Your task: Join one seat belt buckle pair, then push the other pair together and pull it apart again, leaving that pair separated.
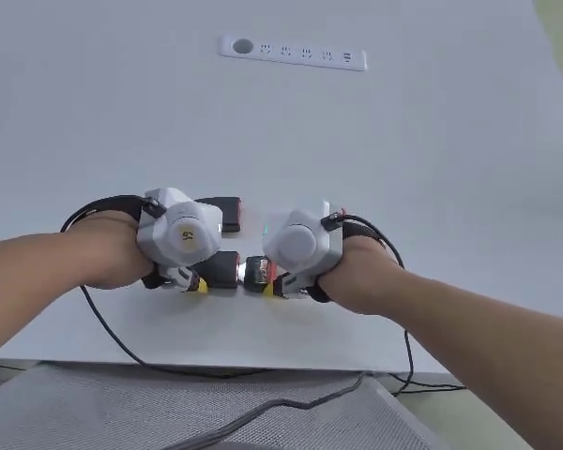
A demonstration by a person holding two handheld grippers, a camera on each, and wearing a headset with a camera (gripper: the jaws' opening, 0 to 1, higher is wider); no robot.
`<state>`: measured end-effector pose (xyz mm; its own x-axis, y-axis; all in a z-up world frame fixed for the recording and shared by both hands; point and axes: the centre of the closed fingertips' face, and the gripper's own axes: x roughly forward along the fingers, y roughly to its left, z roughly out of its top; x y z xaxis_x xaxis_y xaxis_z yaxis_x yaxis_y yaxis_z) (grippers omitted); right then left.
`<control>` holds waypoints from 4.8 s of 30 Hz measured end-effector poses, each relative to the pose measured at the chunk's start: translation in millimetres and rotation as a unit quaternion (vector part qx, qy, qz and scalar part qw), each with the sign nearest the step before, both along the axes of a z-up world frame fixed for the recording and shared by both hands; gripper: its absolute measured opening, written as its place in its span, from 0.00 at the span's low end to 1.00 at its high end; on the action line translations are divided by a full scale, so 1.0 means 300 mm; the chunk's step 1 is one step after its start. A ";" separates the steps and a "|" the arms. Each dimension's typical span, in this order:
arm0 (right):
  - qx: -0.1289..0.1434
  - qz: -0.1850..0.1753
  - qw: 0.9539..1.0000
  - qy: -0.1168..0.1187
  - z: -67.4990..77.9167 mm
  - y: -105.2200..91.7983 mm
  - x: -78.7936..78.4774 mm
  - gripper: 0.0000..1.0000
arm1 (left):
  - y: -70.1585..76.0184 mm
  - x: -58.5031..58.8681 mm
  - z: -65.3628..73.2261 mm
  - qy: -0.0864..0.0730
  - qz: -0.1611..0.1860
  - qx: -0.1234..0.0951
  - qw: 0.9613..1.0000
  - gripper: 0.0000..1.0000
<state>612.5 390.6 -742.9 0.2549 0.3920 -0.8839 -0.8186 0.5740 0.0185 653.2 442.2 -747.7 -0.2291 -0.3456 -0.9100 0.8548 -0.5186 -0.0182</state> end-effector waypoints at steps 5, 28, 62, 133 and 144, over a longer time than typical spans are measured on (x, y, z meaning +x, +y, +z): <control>-0.008 -0.015 1.000 0.007 -0.010 -0.010 -0.003 0.35 | -0.001 0.001 -0.001 0.000 0.003 0.002 1.000 0.34; 0.028 -0.043 0.998 -0.037 0.146 0.005 0.026 0.37 | -0.050 0.035 0.145 0.001 0.047 -0.051 0.998 0.43; -0.027 -0.095 0.994 -0.042 0.098 -0.433 0.071 0.37 | -0.138 0.244 0.104 -0.016 0.060 -0.043 0.997 0.43; -0.046 0.037 0.998 -0.011 -0.015 -0.244 0.177 0.33 | -0.140 0.241 0.022 -0.026 0.002 -0.008 1.000 0.33; -0.037 0.034 0.999 -0.017 -0.005 -0.208 0.190 0.33 | -0.138 0.237 0.024 -0.034 -0.004 -0.004 0.999 0.33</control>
<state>669.5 328.3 -744.5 0.2607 0.3427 -0.9025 -0.8551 0.5160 -0.0511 724.4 400.9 -740.4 -0.1695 -0.3520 -0.9205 0.8494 -0.5258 0.0447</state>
